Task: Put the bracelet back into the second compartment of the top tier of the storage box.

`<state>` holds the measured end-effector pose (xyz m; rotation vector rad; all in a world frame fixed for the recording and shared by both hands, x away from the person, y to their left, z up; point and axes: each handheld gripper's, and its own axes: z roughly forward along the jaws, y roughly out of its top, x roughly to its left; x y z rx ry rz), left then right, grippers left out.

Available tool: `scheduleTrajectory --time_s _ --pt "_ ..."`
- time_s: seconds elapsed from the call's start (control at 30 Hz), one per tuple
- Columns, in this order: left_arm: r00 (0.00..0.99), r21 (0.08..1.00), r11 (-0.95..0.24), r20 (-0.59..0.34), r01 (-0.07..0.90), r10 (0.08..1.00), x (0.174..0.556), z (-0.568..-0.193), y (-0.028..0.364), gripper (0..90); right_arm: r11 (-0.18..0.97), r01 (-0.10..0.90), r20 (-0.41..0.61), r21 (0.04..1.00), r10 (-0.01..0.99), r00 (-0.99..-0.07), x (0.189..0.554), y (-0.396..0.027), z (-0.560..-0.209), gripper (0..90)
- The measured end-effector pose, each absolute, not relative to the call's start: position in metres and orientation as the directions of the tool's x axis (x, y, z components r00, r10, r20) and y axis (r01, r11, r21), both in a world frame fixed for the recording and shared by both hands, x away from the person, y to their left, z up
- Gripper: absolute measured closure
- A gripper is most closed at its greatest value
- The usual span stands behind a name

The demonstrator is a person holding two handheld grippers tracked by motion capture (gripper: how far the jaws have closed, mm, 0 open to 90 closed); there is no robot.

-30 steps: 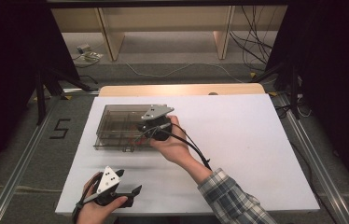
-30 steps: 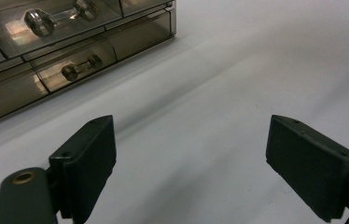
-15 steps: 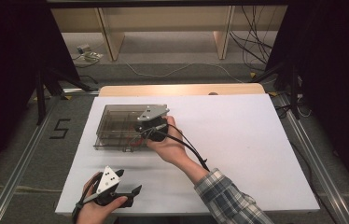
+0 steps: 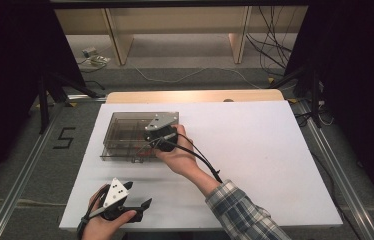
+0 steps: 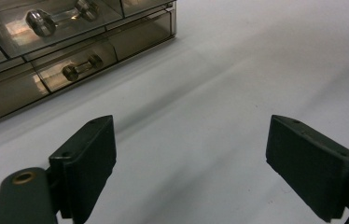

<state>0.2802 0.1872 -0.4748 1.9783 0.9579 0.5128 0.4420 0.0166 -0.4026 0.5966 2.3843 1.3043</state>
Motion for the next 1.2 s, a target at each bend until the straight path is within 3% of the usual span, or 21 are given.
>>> scheduleTrajectory --time_s 1.2 --pt "0.622 0.837 -0.339 -0.003 0.43 0.783 0.28 -0.475 0.187 15.9 0.517 0.165 -0.143 0.84 0.504 -0.852 0.438 0.028 -0.41 87.1"
